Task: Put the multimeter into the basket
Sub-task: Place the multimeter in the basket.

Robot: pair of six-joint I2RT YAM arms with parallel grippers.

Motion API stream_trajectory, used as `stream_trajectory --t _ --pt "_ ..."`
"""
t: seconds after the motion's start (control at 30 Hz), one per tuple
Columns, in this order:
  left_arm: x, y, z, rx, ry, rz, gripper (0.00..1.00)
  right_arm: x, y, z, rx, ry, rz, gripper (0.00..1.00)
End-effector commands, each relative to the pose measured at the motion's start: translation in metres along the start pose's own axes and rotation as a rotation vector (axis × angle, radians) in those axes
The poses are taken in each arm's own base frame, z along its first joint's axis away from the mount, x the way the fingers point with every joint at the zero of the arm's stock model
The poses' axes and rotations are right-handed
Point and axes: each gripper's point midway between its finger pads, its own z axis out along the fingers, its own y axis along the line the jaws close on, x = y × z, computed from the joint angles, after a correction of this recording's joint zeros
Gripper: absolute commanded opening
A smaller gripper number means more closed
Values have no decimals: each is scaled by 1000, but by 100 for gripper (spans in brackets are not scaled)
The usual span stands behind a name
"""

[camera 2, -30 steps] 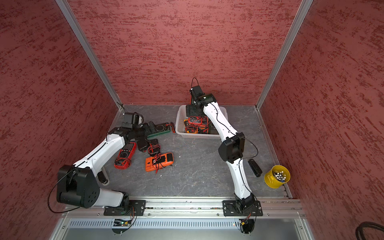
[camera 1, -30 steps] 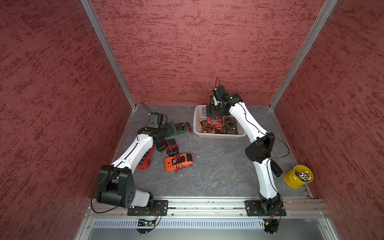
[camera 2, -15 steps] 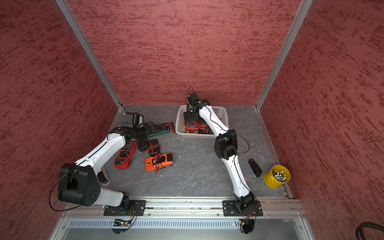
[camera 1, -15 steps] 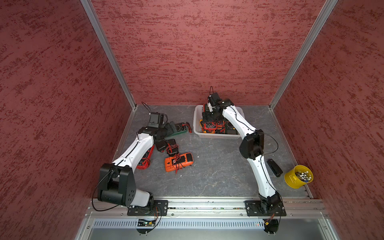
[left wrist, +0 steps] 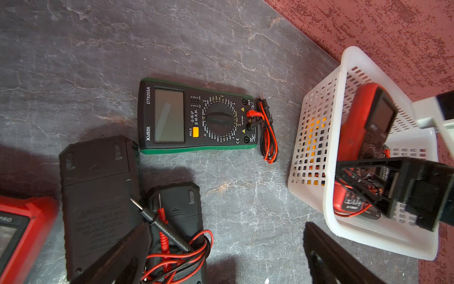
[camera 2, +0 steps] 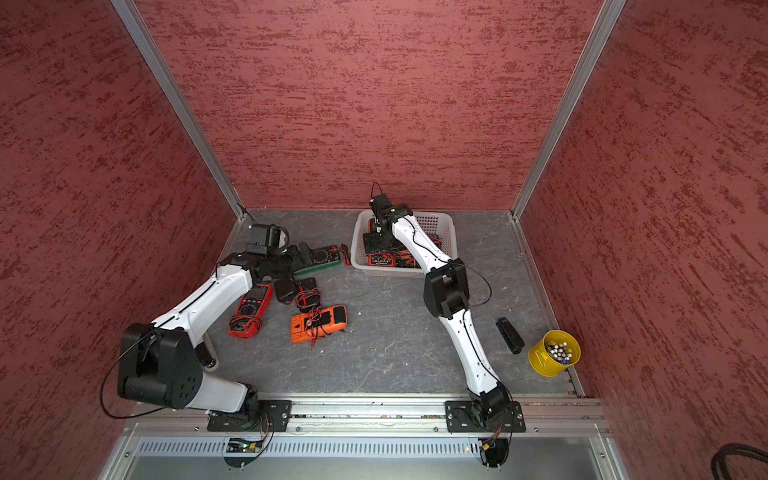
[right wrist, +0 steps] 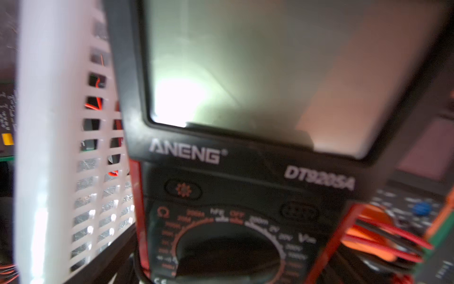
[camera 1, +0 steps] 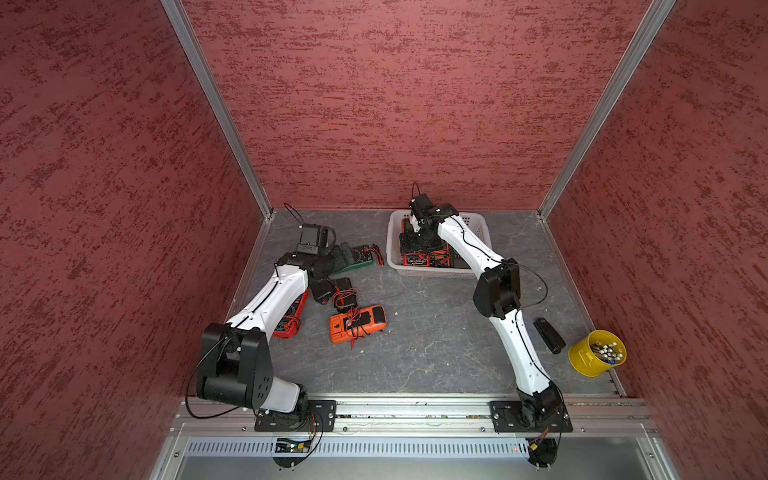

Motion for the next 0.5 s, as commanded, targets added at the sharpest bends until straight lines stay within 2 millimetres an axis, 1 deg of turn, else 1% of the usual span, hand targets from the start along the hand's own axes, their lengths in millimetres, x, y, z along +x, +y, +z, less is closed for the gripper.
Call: stream_trajectory --t 0.0,0.03,0.13,0.17,0.2,0.23,0.27,0.3,0.37,0.4,0.43,0.47 --pt "-9 -6 -2 21 -20 8 100 -8 15 -4 -31 -34 -6 6" --pt "-9 -6 -1 20 -20 8 100 -7 16 -2 -33 -29 -6 12" --pt "-9 -6 -1 24 -19 7 100 -3 18 6 -41 -14 4 41" --pt "-9 -7 -1 25 -18 7 100 -3 19 7 -47 -9 9 46" --pt "-8 -7 -1 26 -16 6 100 -2 20 8 -53 -8 16 48" --pt "-8 -7 -1 25 -16 6 100 -3 22 7 -63 -7 26 54" --pt "-8 -6 -1 22 -14 6 100 -3 23 7 -70 -7 37 67" --pt "-8 -7 -1 22 -15 7 100 -3 26 5 -80 -9 43 75" --pt "-7 -6 -2 19 -16 8 100 -4 31 1 -97 -13 49 77" --pt "-8 -6 -2 19 -17 7 100 -5 33 -1 -103 -16 52 91" --pt "-8 -6 -2 19 -17 8 100 -5 36 -3 -113 -17 51 99" --pt "-8 -6 -2 19 -17 8 100 -4 38 -5 -120 -17 52 99"
